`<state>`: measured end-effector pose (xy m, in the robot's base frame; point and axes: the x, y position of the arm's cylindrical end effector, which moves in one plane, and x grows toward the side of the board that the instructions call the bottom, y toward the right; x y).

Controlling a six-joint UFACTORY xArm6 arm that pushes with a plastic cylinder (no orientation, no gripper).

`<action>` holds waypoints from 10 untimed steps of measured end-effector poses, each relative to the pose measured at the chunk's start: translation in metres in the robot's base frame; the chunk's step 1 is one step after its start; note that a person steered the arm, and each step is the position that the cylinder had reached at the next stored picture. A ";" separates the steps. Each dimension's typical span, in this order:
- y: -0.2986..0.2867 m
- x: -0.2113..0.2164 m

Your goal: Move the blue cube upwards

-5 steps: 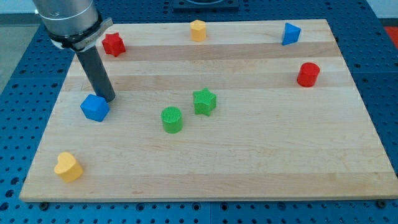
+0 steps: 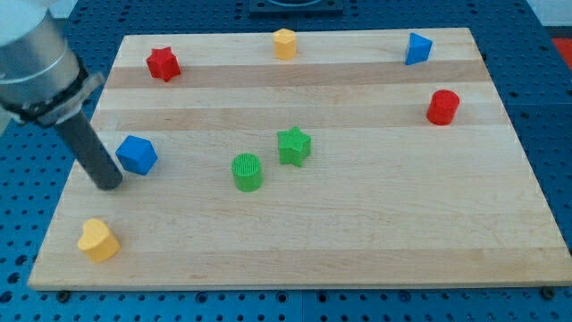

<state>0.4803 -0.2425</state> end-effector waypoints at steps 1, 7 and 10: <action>0.000 -0.009; 0.013 0.019; 0.013 -0.032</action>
<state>0.4483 -0.2297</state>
